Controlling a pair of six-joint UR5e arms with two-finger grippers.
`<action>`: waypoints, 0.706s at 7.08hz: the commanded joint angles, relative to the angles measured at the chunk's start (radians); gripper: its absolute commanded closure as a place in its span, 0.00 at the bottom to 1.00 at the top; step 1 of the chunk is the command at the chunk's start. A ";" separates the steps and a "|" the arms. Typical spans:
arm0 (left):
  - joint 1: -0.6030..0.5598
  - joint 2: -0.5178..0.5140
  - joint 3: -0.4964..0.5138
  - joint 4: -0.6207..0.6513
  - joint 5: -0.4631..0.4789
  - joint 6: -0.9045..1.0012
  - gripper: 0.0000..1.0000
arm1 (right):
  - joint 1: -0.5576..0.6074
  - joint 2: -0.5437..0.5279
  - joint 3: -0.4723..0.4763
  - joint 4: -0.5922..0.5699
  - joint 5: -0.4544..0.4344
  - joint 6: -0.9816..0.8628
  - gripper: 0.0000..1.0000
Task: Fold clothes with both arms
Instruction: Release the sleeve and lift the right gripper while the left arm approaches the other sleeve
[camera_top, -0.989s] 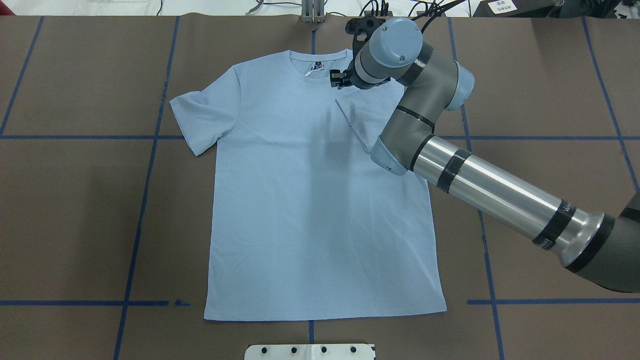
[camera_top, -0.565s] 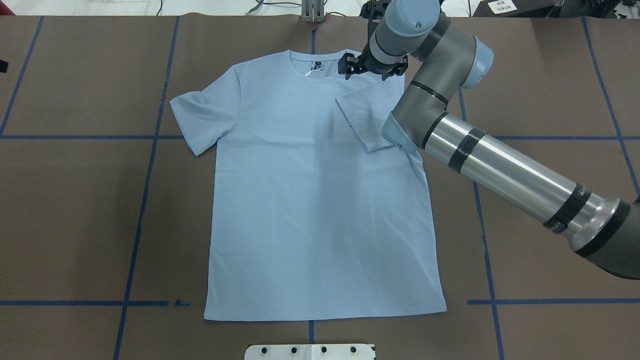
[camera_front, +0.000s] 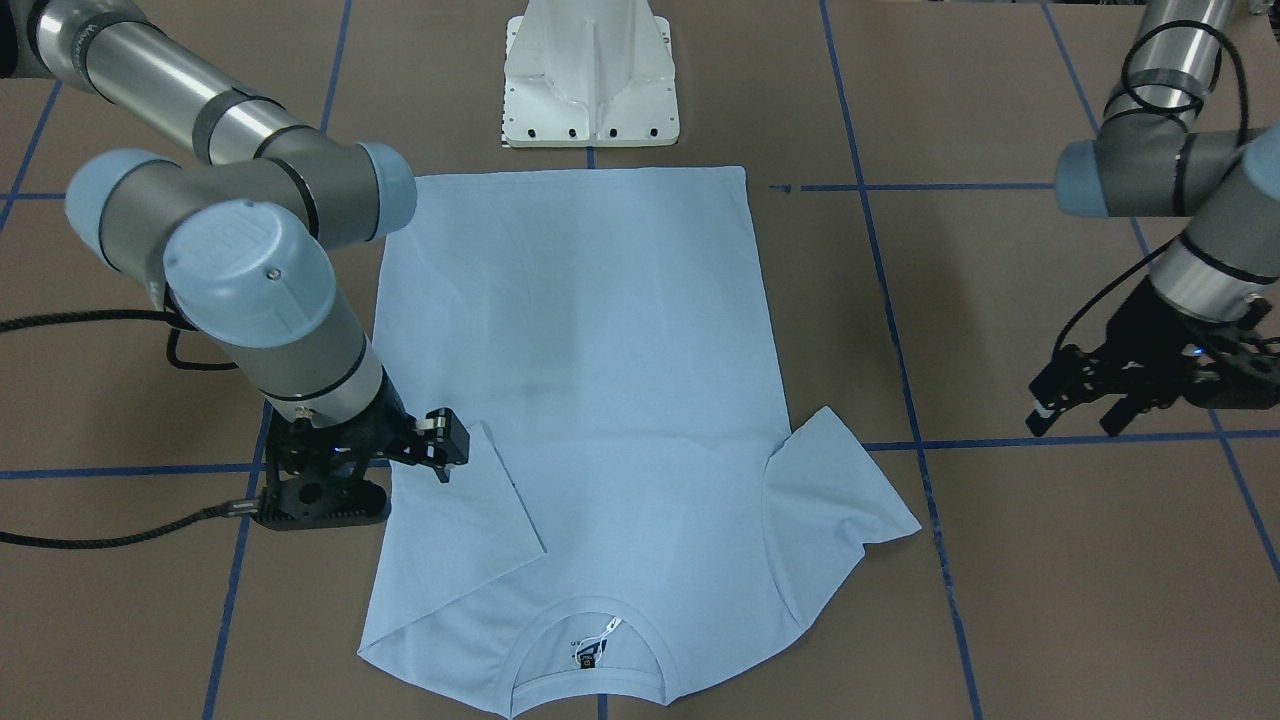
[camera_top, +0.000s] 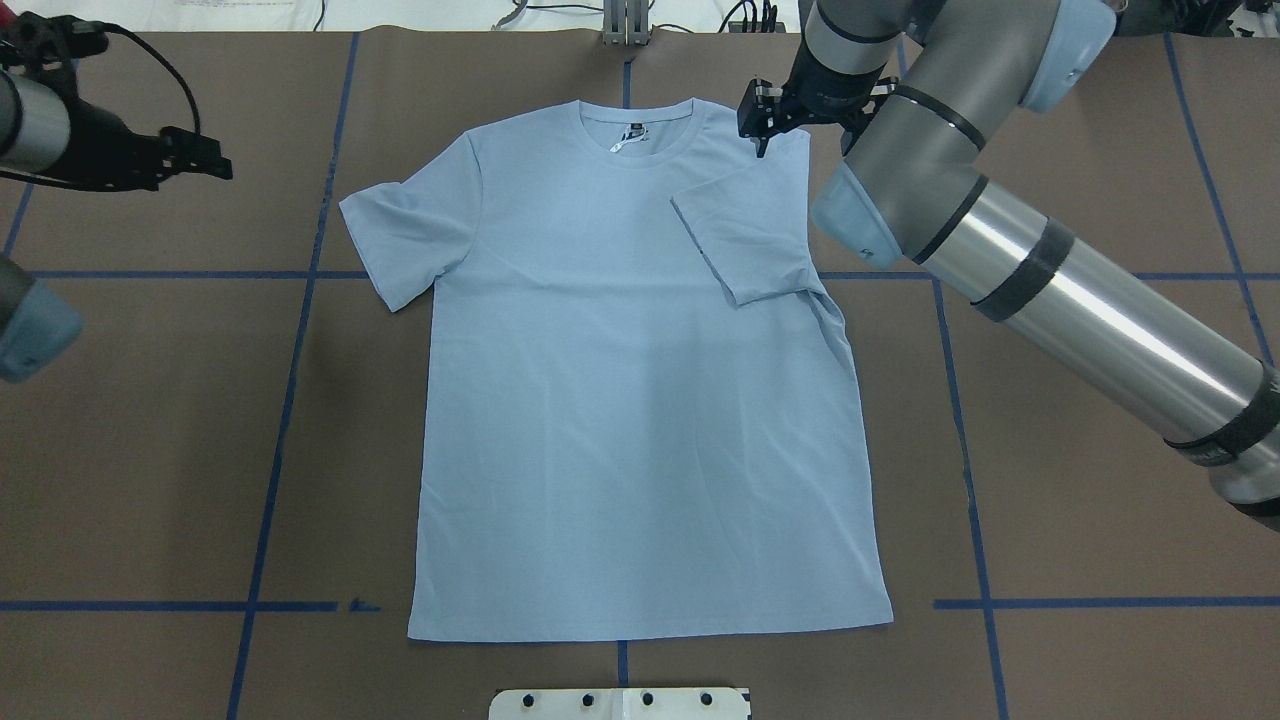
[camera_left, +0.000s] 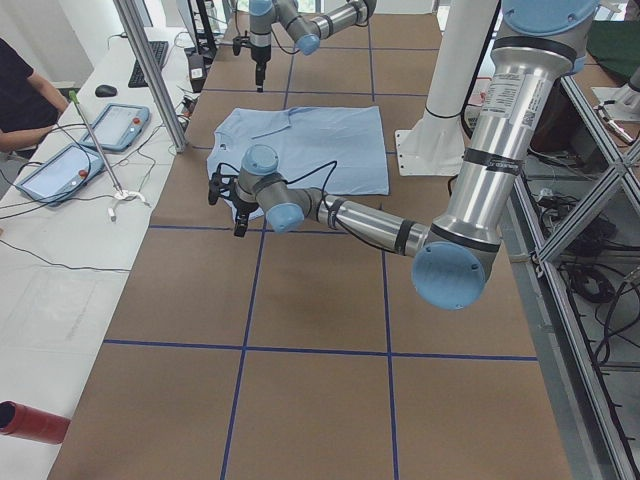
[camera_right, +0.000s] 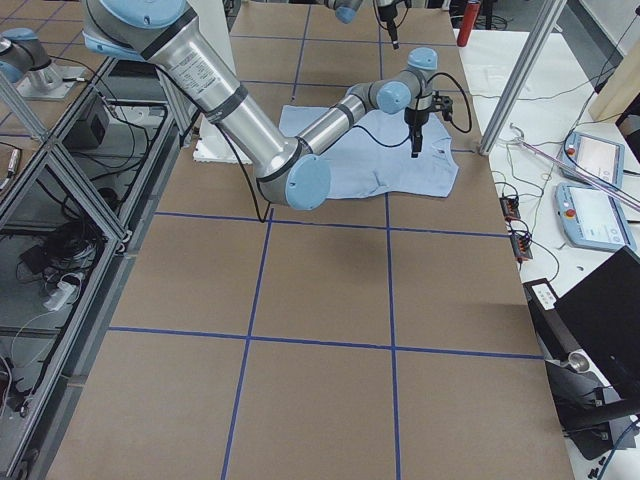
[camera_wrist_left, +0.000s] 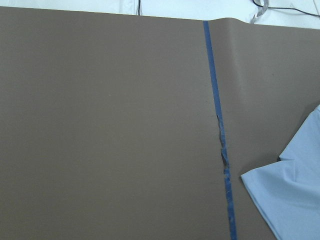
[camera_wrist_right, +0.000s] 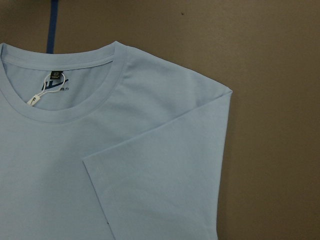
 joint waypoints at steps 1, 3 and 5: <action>0.119 -0.095 0.087 0.000 0.178 -0.185 0.01 | 0.023 -0.114 0.230 -0.145 0.042 -0.065 0.00; 0.178 -0.181 0.215 -0.003 0.300 -0.268 0.03 | 0.026 -0.129 0.236 -0.136 0.046 -0.068 0.00; 0.215 -0.213 0.264 -0.003 0.333 -0.320 0.06 | 0.025 -0.133 0.225 -0.130 0.039 -0.067 0.00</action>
